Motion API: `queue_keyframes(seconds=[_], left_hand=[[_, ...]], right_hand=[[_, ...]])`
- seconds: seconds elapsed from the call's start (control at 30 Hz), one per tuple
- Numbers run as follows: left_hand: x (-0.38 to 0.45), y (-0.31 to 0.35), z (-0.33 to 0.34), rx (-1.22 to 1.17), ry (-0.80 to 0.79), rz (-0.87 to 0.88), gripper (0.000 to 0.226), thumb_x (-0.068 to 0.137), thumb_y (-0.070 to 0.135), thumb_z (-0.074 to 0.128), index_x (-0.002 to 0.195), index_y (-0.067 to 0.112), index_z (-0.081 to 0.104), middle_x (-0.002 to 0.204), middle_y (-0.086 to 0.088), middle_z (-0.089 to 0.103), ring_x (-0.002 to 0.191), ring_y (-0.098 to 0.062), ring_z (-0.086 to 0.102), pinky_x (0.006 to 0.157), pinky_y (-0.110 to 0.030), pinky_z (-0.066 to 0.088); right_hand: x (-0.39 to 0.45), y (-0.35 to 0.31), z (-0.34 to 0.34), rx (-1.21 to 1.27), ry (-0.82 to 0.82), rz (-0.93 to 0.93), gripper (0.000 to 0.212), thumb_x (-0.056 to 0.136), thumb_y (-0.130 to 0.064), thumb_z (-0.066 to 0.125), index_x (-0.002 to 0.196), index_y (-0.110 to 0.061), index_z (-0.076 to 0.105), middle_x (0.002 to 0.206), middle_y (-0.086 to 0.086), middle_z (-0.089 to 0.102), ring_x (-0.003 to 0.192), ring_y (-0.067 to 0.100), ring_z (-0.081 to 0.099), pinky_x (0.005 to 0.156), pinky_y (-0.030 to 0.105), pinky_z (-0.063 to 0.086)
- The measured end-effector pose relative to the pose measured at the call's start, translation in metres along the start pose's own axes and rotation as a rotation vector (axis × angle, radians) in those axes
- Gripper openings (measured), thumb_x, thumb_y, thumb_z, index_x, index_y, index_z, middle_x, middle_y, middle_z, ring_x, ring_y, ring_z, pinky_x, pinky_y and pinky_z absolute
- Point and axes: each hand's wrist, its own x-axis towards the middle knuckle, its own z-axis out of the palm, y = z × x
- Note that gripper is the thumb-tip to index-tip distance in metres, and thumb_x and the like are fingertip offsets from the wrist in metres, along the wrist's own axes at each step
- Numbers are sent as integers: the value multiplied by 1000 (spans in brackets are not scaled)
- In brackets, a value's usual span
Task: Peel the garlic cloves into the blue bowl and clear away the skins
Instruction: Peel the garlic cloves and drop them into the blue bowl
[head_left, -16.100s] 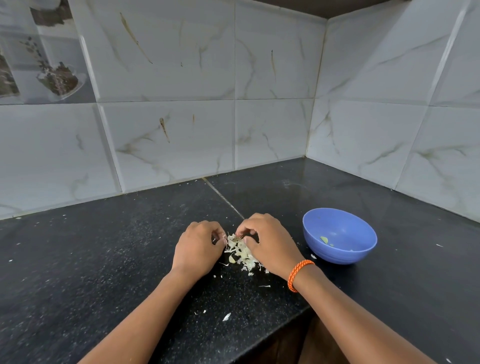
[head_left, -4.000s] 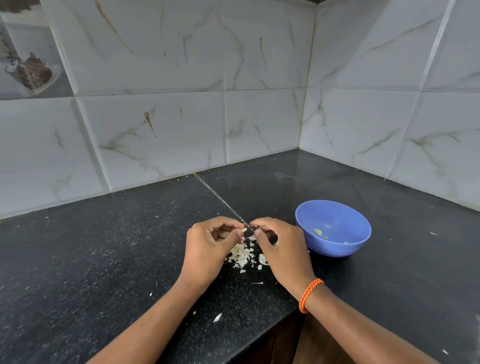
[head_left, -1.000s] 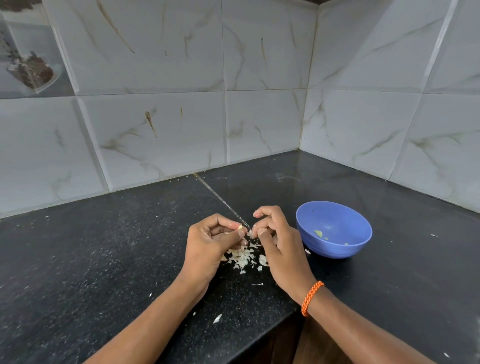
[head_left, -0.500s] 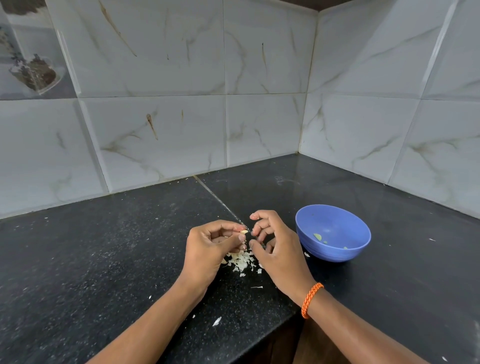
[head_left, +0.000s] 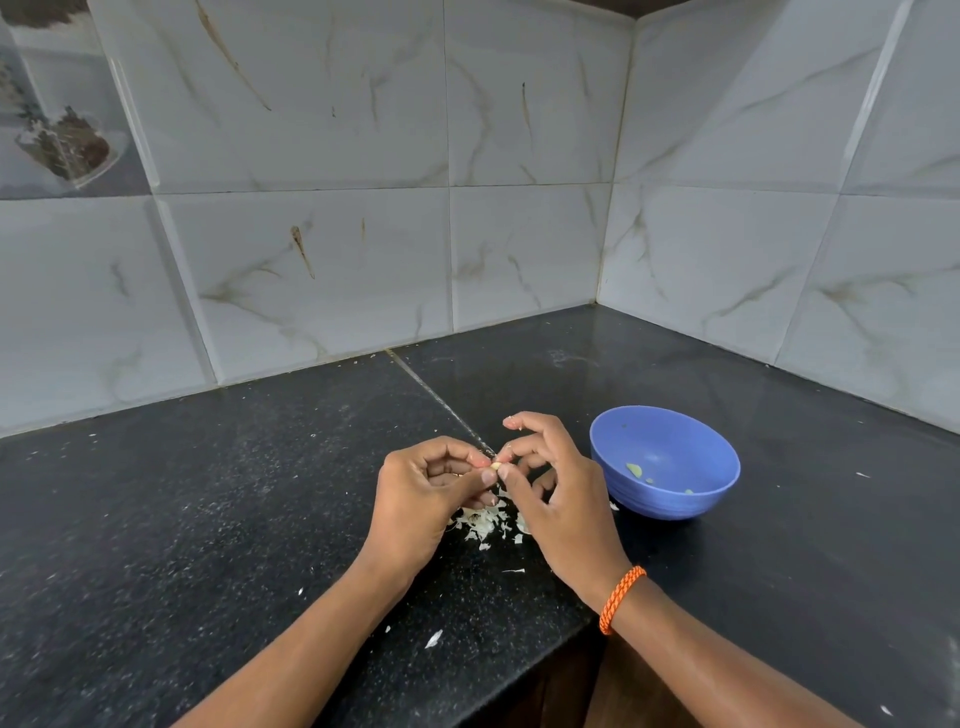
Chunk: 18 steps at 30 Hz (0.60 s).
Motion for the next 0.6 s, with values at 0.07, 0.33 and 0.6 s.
queue_keyframes(seconds=[0.07,0.33,0.6], left_hand=[[1,0,1,7,-6,0,11,89,3,85,98,1,78,84,-21,79,75,-36,79,74,-37,67],[1,-3,-1,164,-17,74,15,97,-3,76,103,10,78,98,-6,80,79,-29,79,73,-33,64],[0,0,-1,59,-51,9,16,94,8,83,110,12,82,101,-9,83,91,-28,81,75,-34,63]], right_hand=[[0,0,1,-19,18,-10,42,98,-10,71,134,-29,59,98,-15,71,84,17,69,62,31,55],[-1,1,0,-57,81,-20,39,99,-10,68,133,-29,58,99,-15,70,85,16,69,64,18,50],[0,-1,0,-18,35,-19,49,94,-7,77,134,-29,58,102,-17,72,89,15,72,62,30,57]])
